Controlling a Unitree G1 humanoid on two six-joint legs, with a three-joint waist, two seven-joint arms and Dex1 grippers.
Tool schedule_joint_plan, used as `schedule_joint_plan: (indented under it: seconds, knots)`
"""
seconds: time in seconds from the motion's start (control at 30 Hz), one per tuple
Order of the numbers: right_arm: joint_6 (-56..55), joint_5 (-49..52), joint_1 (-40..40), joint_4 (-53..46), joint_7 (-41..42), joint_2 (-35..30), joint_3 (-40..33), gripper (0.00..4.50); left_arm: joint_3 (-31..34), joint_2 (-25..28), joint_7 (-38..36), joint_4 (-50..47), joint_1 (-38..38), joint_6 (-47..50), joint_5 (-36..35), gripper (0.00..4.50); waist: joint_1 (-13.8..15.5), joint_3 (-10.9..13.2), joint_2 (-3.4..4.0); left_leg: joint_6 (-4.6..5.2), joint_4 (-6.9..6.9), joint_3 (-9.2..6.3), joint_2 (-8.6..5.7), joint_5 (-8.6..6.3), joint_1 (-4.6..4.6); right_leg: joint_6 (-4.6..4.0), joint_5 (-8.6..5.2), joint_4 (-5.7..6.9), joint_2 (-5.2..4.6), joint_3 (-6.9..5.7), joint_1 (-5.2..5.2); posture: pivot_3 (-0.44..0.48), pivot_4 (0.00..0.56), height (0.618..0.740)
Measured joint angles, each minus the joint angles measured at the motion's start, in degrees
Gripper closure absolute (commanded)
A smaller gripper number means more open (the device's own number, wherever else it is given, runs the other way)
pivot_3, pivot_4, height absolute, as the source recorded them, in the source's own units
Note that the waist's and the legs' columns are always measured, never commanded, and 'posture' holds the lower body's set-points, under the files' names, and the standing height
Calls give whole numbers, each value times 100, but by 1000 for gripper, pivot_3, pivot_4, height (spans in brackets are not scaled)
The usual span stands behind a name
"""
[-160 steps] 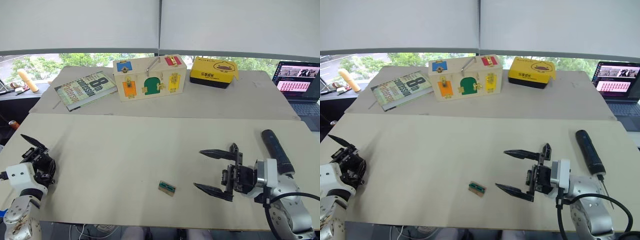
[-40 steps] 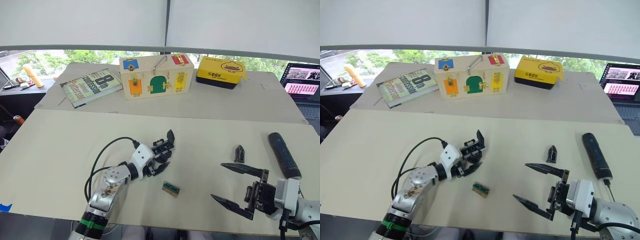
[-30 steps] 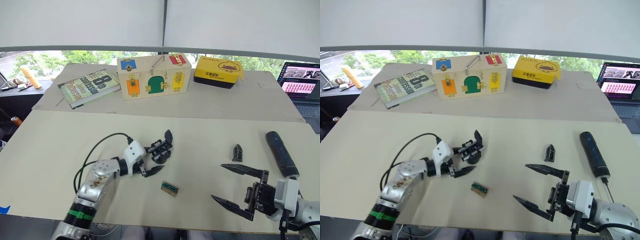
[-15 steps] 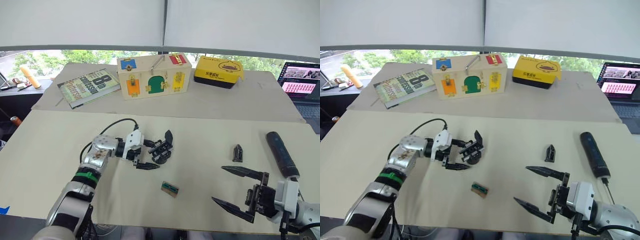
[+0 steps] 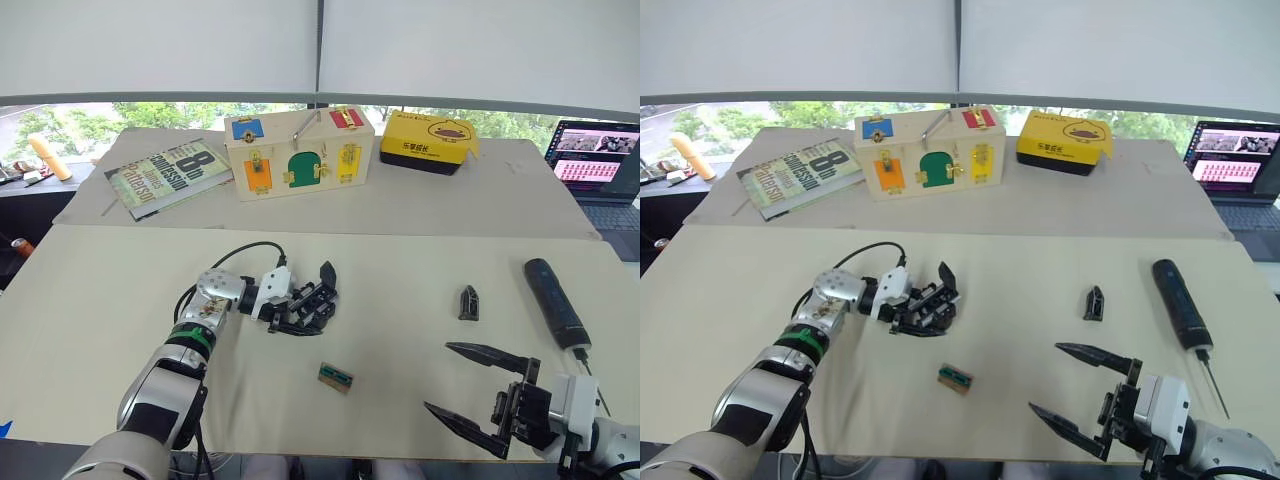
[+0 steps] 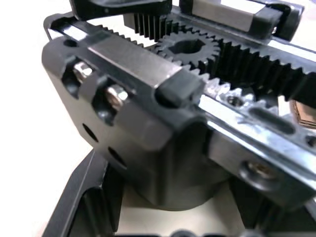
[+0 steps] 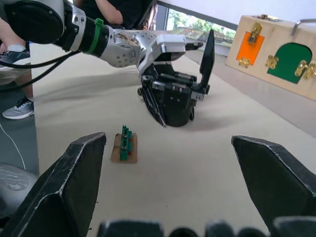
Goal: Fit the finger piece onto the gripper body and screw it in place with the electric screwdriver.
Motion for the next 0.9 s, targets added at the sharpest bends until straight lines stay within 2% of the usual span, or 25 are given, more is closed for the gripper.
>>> schedule_joint_plan:
  seconds: [0.1, 0.17, 0.23, 0.37, 0.5, 0.67, 0.9]
  knots:
    - [-2, -11, -22, -1, -6, 0, 5, 0, 178, 78, 174, -824, 472, 640, -203, 2137, -25, 0, 0, 0, -1, -3, 5, 0, -3, -1, 0, 4, -1, 3, -8, 0, 150, 740]
    - [-2, -12, -41, -3, 2, -5, 0, 0, 197, 153, 442, -1708, 906, 1289, -289, 2137, -10, 1, 0, 0, 0, -5, 4, 0, -7, -1, 0, 4, -3, 3, -13, 0, 150, 740]
    - [-5, -11, -60, -1, 40, -26, -2, 0, 187, 247, 1002, -3091, 1500, 2196, -309, 2137, 8, 1, 0, 1, 0, -8, 2, -1, -13, -1, 0, 1, -7, 2, -16, 0, 150, 740]
    - [-6, -16, -115, 18, 65, -27, 3, 0, 40, 151, 2069, -4919, 2233, 3275, -128, 2137, 97, 2, 0, 4, 2, -16, -3, -2, -15, 1, 1, -2, -18, 3, -9, 0, 150, 740]
    - [-6, -32, -223, 20, 55, -27, 28, 0, -225, -138, 2874, -5547, 2503, 3725, 107, 2137, 151, 2, 0, 4, 2, -14, -3, -2, -9, 0, 1, 0, -13, 4, -7, 0, 150, 740]
    - [-3, -35, -253, 26, 74, -67, 21, 0, -513, -271, 3491, -5622, 2745, 3812, 390, 2137, 151, 2, 0, 1, 2, -12, 2, 0, -5, -3, 0, 5, -7, 1, -7, 0, 150, 740]
    - [-3, -34, -259, 27, 78, -132, 6, 0, -598, -345, 3801, -5671, 2732, 3986, 388, 2137, 167, 1, 0, 2, 2, -12, -1, 0, -4, -3, 1, 3, -14, 2, -5, 0, 150, 740]
